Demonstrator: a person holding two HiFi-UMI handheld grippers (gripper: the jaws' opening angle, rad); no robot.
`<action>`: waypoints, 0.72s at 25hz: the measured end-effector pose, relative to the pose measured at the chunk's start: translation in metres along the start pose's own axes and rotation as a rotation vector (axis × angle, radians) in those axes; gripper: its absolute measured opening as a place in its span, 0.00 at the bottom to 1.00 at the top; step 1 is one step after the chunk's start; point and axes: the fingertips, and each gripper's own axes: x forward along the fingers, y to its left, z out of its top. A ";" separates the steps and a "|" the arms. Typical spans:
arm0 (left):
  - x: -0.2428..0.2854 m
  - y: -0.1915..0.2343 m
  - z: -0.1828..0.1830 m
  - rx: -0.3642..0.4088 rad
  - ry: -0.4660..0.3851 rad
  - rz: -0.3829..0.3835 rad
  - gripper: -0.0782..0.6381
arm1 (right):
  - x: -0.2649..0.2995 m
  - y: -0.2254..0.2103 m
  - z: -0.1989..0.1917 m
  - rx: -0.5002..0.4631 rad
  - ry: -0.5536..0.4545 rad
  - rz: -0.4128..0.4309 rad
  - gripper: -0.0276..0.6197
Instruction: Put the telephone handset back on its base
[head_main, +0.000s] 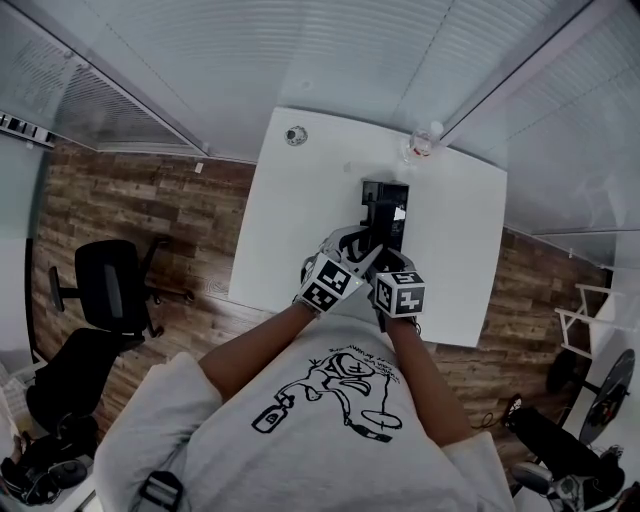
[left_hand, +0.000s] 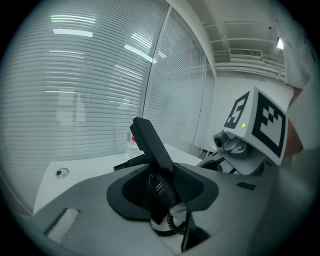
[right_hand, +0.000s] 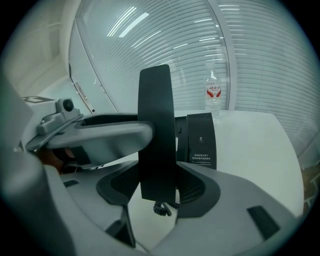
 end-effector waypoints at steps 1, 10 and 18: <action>0.002 0.002 -0.003 -0.004 0.003 -0.002 0.28 | 0.002 -0.001 -0.002 0.006 0.010 -0.004 0.37; 0.022 0.016 -0.021 -0.025 0.033 0.008 0.29 | 0.023 -0.015 -0.009 0.058 0.073 -0.027 0.37; 0.037 0.031 -0.035 -0.059 0.081 0.013 0.29 | 0.041 -0.026 -0.011 0.072 0.129 -0.049 0.37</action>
